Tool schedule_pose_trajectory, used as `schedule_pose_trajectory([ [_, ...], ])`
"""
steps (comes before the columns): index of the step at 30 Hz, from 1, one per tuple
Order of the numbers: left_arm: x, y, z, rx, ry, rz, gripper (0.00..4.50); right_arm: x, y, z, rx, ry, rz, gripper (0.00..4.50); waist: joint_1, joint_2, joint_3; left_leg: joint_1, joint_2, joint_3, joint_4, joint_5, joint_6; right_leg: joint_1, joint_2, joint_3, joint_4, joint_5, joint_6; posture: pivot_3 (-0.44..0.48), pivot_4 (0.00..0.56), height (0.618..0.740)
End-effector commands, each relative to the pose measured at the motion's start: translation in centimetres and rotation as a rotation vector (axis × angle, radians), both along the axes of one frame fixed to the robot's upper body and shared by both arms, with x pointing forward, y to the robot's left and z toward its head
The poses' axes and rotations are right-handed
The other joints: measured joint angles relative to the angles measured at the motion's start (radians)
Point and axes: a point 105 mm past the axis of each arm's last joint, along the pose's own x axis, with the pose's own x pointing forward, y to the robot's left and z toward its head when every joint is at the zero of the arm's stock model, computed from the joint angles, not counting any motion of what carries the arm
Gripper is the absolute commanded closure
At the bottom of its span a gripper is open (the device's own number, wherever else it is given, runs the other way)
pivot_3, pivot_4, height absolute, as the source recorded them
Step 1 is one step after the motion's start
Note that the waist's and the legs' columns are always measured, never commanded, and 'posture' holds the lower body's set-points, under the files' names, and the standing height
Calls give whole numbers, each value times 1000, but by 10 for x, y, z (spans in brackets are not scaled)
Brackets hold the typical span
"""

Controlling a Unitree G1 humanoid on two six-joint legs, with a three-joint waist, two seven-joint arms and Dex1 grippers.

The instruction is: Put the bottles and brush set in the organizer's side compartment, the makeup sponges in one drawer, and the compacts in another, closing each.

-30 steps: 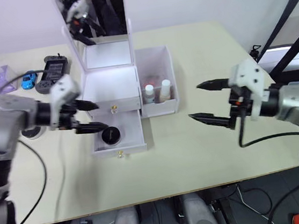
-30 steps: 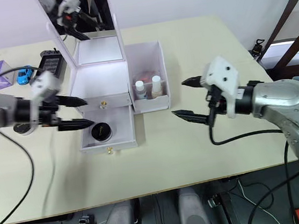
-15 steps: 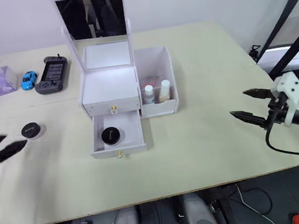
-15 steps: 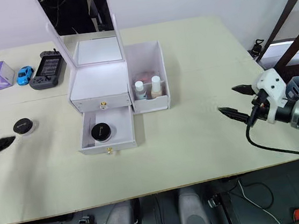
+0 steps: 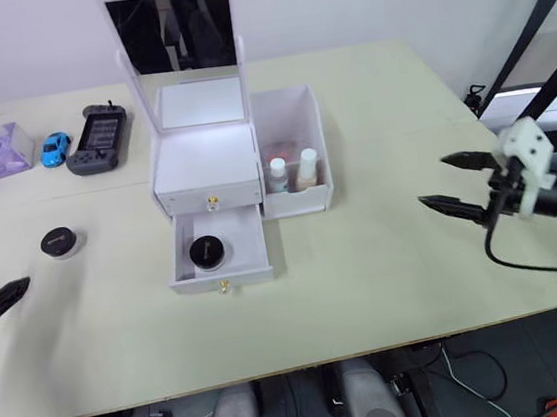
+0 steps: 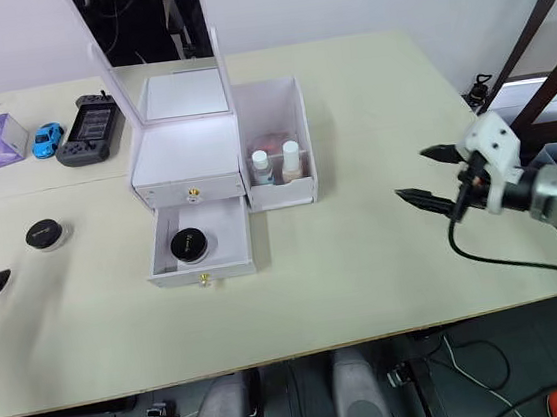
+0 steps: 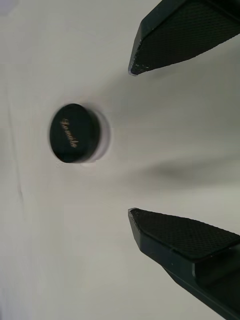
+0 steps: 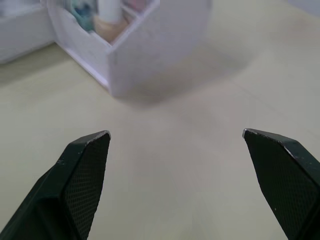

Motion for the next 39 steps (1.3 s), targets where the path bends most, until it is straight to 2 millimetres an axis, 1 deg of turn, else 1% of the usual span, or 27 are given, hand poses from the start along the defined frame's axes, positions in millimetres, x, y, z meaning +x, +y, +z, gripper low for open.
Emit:
schedule_pose_trajectory([
  [1,10,-13,11,40,-27,-22,34,-9,48,23,-3,-55,180,0,-3,0,0,0,0,0,-1,0,0,1,0,0,0,0,0,0,150,740],
  [2,14,-17,10,53,-17,-25,34,-9,61,29,-15,-87,218,0,-10,2,1,0,0,-3,-1,0,0,3,-1,-3,0,0,0,0,150,740],
  [3,17,-23,10,63,-17,-35,34,-9,69,33,-27,-106,240,0,-19,5,1,-6,-4,-13,-2,0,0,10,-6,-13,-1,-2,2,0,150,740],
  [4,22,-24,6,76,2,-8,34,-10,87,43,-16,-134,289,0,-27,6,1,-6,-10,-28,-1,0,0,15,-11,-26,0,-5,5,0,150,740],
  [5,26,-24,4,86,15,13,34,-10,98,51,-9,-149,321,0,-27,6,2,-6,-14,-38,0,1,-1,16,-17,-35,1,-7,7,0,150,740],
  [6,28,-25,3,96,22,29,34,-12,106,56,1,-151,349,0,-22,8,2,-7,-13,-36,0,5,-7,11,-15,-34,4,-7,6,0,150,740],
  [8,36,-29,0,68,39,75,34,-15,124,62,8,-126,409,0,-9,7,2,-8,-12,-35,-1,5,-8,10,-13,-33,4,-6,6,0,150,740],
  [10,42,-31,-2,49,53,104,34,-19,137,66,10,-116,449,0,2,5,1,-7,-8,-33,-1,5,-8,10,-9,-31,2,-5,4,0,150,740],
  [12,50,-31,-5,29,68,140,34,-22,149,72,15,-118,486,0,7,5,1,-8,-7,-32,-1,5,-8,10,-8,-31,1,-4,2,0,150,740],
  [14,60,-34,-4,-3,72,156,34,-24,157,74,12,-110,518,0,8,5,1,-8,-7,-31,-1,5,-8,9,-8,-30,1,-4,2,0,150,740],
  [16,69,-41,-2,-21,68,152,34,-25,161,74,7,-100,536,0,7,5,1,-8,-7,-31,0,5,-8,10,-8,-30,1,-5,3,0,150,740],
  [19,81,-47,-6,-20,86,151,34,-22,165,78,2,-97,539,0,3,5,1,-7,-7,-29,0,5,-8,10,-8,-28,1,-4,3,0,150,740],
  [23,93,-40,-14,-20,99,203,34,-22,167,82,-9,-107,537,0,0,5,1,-6,-6,-29,-1,5,-8,9,-7,-28,2,-2,1,0,150,740],
  [30,103,-35,-16,-4,107,228,34,-19,163,84,-26,-121,502,0,1,5,1,-6,-4,-29,-1,5,-8,9,-4,-28,2,-1,2,0,150,740],
  [35,109,-41,-19,-12,121,207,34,-18,162,83,-32,-125,494,0,4,5,1,-6,-4,-29,-1,5,-8,9,-4,-28,2,-1,1,0,150,740],
  [38,113,-44,-19,-33,118,203,794,-18,161,83,-36,-130,490,0,3,5,1,-6,-4,-29,-1,5,-8,9,-4,-28,2,0,1,0,150,740],
  [39,113,-45,-20,-36,127,201,1323,-17,161,84,-38,-133,488,0,3,5,1,-6,-4,-29,-1,5,-8,9,-4,-28,2,0,2,0,150,740],
])
